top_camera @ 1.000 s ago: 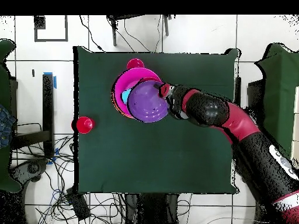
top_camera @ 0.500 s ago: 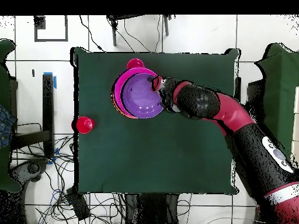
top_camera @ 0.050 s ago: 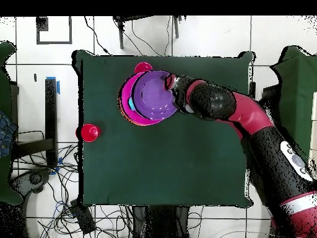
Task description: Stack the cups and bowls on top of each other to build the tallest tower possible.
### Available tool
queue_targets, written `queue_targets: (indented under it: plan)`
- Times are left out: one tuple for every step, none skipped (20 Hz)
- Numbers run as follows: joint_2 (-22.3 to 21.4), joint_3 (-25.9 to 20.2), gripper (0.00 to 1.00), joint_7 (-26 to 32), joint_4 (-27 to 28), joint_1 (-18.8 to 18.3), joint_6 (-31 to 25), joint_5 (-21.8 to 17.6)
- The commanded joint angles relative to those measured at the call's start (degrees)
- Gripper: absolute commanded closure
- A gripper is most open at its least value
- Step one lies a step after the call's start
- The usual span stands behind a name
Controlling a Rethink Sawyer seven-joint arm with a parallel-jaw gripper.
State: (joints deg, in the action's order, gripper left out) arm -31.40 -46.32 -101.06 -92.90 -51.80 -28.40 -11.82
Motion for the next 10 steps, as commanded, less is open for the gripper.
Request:
queue_targets:
  plan:
    - [0.0, 5.5, 0.00, -0.9, 6.0, 2.4, -7.4, -0.2]
    - [-0.1, 5.5, 0.00, -0.7, 6.2, 2.5, -7.8, -0.1]
    - [-0.1, 5.5, 0.00, -0.6, 6.3, 2.6, -8.1, -0.1]
    - [-0.2, 5.3, 0.00, -0.2, 6.7, 2.6, -8.4, -0.2]
    - [-0.2, 5.3, 0.00, -0.1, 6.8, 2.6, -8.7, -0.1]
    - [-0.3, 5.3, 0.00, -0.2, 6.7, 2.5, -8.7, 0.0]
    - [-0.2, 5.3, 0.00, -0.2, 6.8, 2.5, -8.8, 0.0]
    - [-0.3, 5.3, 0.00, -0.5, 6.7, 2.4, -8.8, 0.1]
    - [-0.3, 5.2, 0.00, -0.5, 6.6, 2.4, -8.6, 0.0]
    - [-0.4, 5.1, 0.00, -0.5, 6.4, 2.3, -8.5, -0.2]
